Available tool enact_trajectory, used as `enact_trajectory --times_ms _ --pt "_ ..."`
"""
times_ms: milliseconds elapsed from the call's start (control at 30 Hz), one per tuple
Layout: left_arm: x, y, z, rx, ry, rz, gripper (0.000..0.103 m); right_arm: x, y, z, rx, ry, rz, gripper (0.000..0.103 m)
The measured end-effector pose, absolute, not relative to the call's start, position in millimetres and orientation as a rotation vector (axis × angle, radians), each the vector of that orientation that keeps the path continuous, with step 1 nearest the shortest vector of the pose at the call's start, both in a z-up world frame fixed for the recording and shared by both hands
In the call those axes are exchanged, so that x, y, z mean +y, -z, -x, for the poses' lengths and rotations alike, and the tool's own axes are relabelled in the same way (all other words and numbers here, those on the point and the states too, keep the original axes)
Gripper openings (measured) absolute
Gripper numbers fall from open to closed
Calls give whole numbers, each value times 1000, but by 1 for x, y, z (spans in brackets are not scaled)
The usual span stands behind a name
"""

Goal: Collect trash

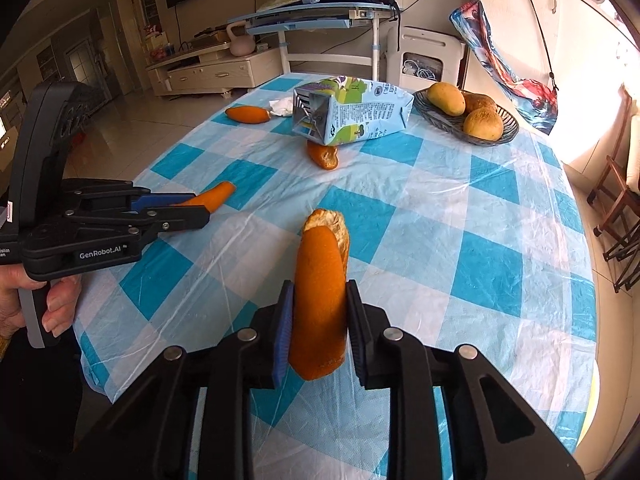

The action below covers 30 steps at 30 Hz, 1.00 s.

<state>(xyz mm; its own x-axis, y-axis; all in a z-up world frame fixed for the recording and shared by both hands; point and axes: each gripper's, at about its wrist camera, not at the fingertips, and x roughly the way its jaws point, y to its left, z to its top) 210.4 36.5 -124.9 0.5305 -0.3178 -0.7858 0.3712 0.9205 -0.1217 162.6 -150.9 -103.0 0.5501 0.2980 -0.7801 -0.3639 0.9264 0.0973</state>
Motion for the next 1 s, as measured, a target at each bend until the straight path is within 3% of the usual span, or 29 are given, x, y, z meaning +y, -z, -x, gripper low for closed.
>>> enact_trajectory --times_ms 33,67,167,367,1000 --pt "37 124 -208 915 392 -70 50 -151 103 -162 909 -391 73 29" --pt "37 124 -207 905 371 -81 55 -151 103 -162 908 -388 66 33" --pt "38 122 -204 891 361 -86 58 -150 102 -161 896 -383 51 44" --pt "34 117 -197 855 341 -134 65 -146 102 -158 875 -379 51 54" --pt "21 114 -197 806 296 -194 70 -146 105 -161 879 -346 70 55"
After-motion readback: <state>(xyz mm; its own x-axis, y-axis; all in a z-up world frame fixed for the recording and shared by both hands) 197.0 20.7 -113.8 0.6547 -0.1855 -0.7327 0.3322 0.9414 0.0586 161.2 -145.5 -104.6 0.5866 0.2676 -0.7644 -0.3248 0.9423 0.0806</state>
